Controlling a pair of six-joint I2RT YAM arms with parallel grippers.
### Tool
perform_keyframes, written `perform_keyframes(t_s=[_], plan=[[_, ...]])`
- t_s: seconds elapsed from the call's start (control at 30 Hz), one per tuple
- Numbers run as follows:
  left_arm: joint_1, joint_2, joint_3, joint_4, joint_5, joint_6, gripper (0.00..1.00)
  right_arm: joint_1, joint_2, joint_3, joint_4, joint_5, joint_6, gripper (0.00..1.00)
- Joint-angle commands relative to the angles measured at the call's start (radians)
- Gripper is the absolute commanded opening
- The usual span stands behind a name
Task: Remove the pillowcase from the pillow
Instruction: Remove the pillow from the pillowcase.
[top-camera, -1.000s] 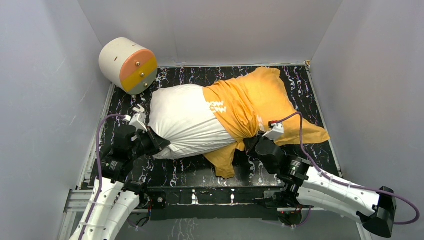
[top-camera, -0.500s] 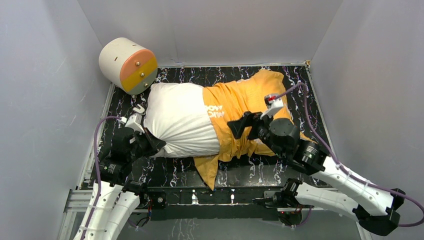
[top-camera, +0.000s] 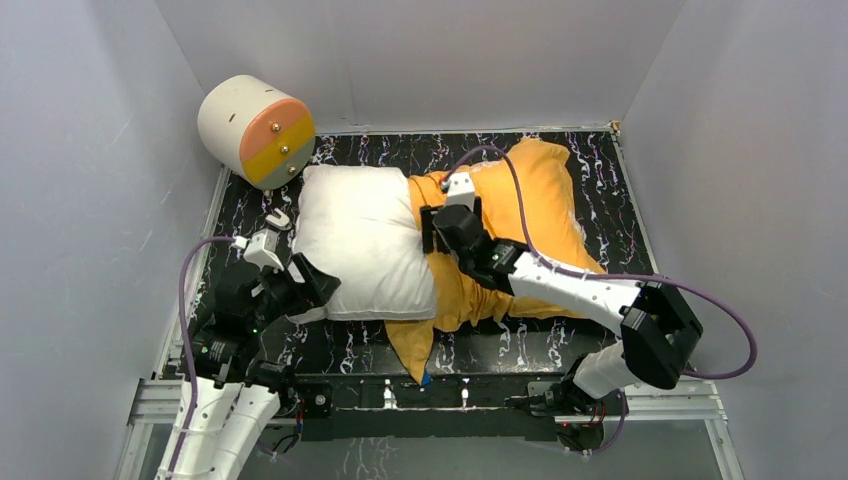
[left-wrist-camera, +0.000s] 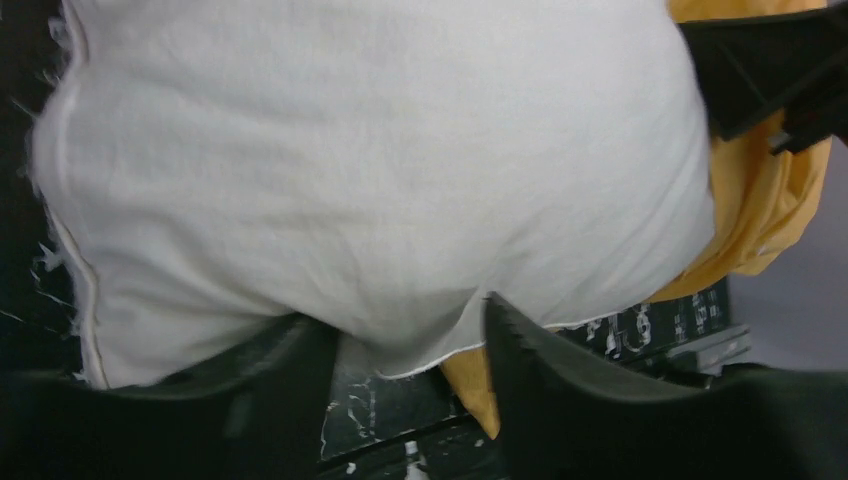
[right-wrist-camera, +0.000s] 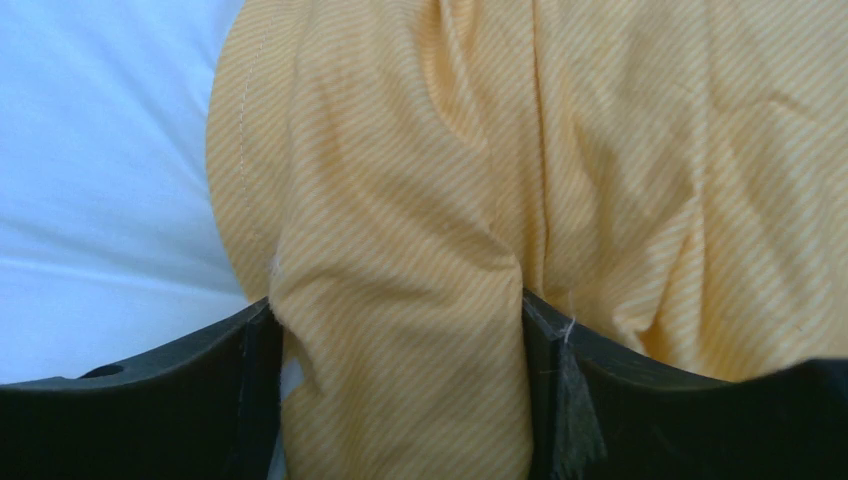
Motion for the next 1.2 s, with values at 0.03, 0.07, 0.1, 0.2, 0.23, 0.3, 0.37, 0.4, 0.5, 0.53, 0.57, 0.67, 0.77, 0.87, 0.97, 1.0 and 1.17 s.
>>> perform_keyframes(t_s=[0.03, 0.07, 0.1, 0.2, 0.23, 0.3, 0.37, 0.4, 0.5, 0.53, 0.57, 0.67, 0.77, 0.87, 0.97, 1.0, 1.17], plan=[[0.007, -0.004, 0.135, -0.007, -0.007, 0.092, 0.89, -0.007, -0.006, -0.431, 0.224, -0.247, 0.233, 0.74], [0.007, 0.016, 0.176, -0.010, -0.017, 0.115, 0.92, -0.006, -0.001, -0.501, 0.302, -0.291, 0.270, 0.72], [0.007, 0.047, 0.224, 0.002, -0.021, 0.131, 0.93, -0.007, 0.009, -0.555, 0.366, -0.333, 0.305, 0.71], [0.007, 0.185, 0.334, 0.082, 0.056, 0.166, 0.97, -0.006, 0.075, -0.656, 0.492, -0.431, 0.422, 0.71], [0.007, 0.247, 0.360, 0.106, 0.085, 0.169, 0.98, -0.003, 0.104, -0.673, 0.528, -0.469, 0.439, 0.71], [0.006, 0.393, 0.411, 0.136, 0.126, 0.185, 0.98, 0.008, 0.150, -0.685, 0.554, -0.503, 0.467, 0.72], [0.004, 0.575, 0.473, 0.138, 0.139, 0.222, 0.98, 0.028, 0.181, -0.691, 0.581, -0.516, 0.469, 0.73], [0.001, 0.640, 0.487, 0.136, 0.118, 0.239, 0.98, 0.037, 0.188, -0.694, 0.594, -0.519, 0.465, 0.73], [-0.014, 0.808, 0.486, 0.133, 0.043, 0.279, 0.98, 0.046, 0.178, -0.707, 0.617, -0.496, 0.457, 0.75], [-0.021, 0.856, 0.465, 0.141, 0.027, 0.282, 0.98, 0.046, 0.164, -0.713, 0.625, -0.480, 0.450, 0.77], [-0.032, 0.899, 0.439, 0.154, 0.023, 0.286, 0.99, 0.046, 0.144, -0.718, 0.627, -0.457, 0.446, 0.79], [-0.065, 0.986, 0.411, 0.123, 0.010, 0.264, 0.97, 0.046, 0.032, -0.726, 0.628, -0.403, 0.395, 0.85], [-0.103, 0.907, 0.325, 0.204, -0.018, 0.243, 0.60, 0.046, -0.110, -0.683, 0.555, -0.311, 0.288, 0.89], [-0.117, 0.901, 0.309, 0.179, -0.005, 0.292, 0.22, 0.044, -0.238, -0.559, 0.402, -0.175, 0.168, 0.95], [-0.120, 0.927, 0.304, 0.129, 0.061, 0.332, 0.00, 0.035, -0.297, -0.416, 0.297, -0.025, 0.050, 0.98], [-0.122, 0.928, 0.292, 0.131, 0.087, 0.338, 0.00, 0.019, -0.299, -0.369, 0.275, 0.035, 0.029, 0.99], [-0.126, 0.874, 0.252, 0.142, 0.049, 0.319, 0.00, -0.196, -0.178, -0.110, 0.172, -0.153, -0.007, 0.99]])
